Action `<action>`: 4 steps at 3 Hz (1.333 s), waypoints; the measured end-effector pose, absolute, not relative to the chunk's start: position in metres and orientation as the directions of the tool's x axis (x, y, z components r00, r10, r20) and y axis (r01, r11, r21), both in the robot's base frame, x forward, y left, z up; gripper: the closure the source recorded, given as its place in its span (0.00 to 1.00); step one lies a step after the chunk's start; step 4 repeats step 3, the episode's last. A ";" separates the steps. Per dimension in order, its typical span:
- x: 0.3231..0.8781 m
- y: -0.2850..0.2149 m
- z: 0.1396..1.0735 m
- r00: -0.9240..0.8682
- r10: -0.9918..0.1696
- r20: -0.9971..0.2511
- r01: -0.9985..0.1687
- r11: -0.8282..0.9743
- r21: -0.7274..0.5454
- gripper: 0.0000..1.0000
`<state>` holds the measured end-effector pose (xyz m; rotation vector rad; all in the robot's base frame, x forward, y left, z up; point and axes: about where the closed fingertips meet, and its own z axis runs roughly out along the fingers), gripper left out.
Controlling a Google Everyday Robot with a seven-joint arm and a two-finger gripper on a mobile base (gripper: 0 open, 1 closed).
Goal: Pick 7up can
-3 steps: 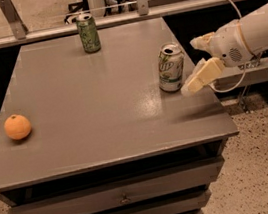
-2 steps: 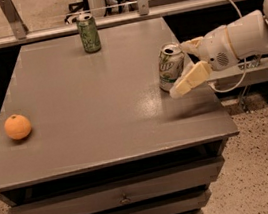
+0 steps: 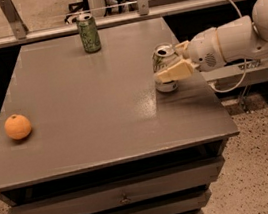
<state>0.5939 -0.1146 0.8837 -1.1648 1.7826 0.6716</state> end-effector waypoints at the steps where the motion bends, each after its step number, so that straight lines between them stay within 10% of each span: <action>1: 0.600 -0.122 0.894 -0.164 -0.423 -0.891 -0.900 0.434 -0.040 0.78; 2: 0.603 -0.133 0.929 -0.165 -0.413 -0.896 -0.885 0.463 -0.050 0.99; 4: 0.604 -0.135 0.934 -0.167 -0.408 -0.897 -0.882 0.469 -0.049 1.00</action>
Offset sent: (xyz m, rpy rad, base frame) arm 0.0125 -0.0434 0.1018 0.0265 -0.0480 -0.1210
